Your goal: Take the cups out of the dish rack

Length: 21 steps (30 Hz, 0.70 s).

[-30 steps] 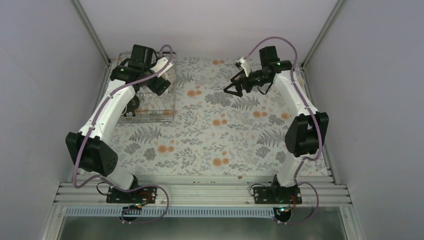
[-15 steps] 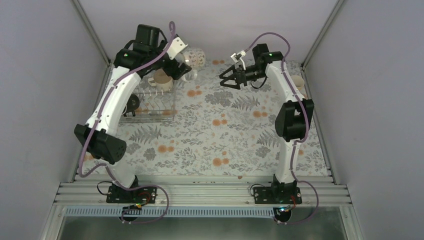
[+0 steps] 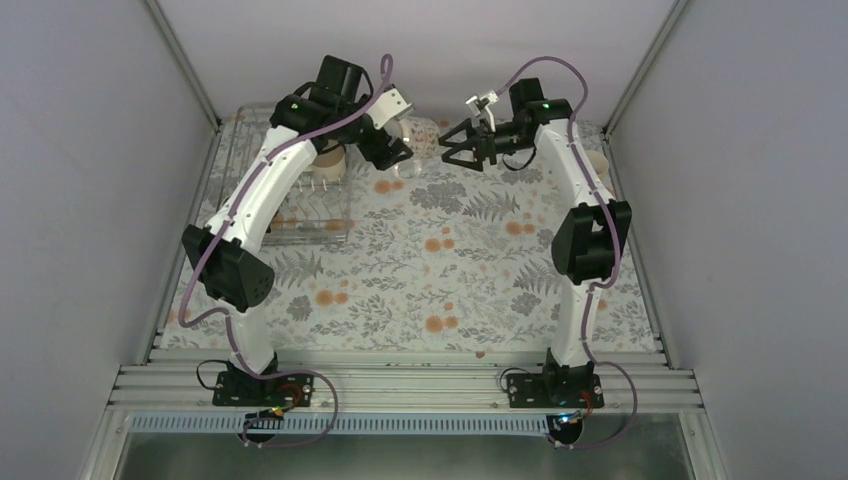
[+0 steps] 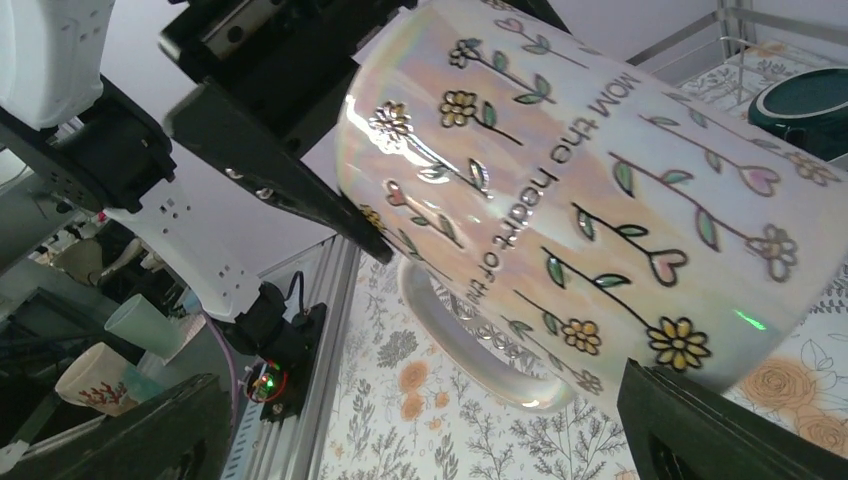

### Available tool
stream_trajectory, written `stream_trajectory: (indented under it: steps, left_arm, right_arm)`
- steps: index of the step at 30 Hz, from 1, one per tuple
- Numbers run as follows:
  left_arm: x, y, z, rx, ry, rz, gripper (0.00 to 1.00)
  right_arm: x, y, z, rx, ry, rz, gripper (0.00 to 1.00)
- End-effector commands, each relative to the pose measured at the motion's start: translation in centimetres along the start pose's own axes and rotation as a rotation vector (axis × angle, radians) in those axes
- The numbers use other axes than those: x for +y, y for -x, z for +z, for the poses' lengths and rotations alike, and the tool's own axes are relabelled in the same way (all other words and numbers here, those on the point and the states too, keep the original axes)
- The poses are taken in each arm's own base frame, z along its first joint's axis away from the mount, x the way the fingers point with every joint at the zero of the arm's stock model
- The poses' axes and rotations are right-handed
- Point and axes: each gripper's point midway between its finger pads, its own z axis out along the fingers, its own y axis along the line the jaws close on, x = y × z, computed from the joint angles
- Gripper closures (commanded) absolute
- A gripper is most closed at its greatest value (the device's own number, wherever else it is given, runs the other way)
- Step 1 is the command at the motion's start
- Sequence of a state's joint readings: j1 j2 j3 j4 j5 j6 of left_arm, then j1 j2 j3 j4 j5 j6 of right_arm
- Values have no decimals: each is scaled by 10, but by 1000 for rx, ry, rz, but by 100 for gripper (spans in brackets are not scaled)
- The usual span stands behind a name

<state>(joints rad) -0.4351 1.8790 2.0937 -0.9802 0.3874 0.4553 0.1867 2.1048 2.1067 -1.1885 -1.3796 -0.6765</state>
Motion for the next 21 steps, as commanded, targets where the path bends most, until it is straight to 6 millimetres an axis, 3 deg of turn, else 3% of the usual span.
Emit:
stream_trajectory:
  steps: [1,11,21]
  left_arm:
    - [-4,66,-42,-221,26,67,84]
    - [-11,71,-40,-253,-13,65,84]
    - [-25,97,-32,-326,-94,81,84]
  right_arm:
    - [12,16,-15,-63,20,-32,0]
    - [21,17,-41,-136,26,-43,0]
    - [24,27,-46,-195,97,-31,0]
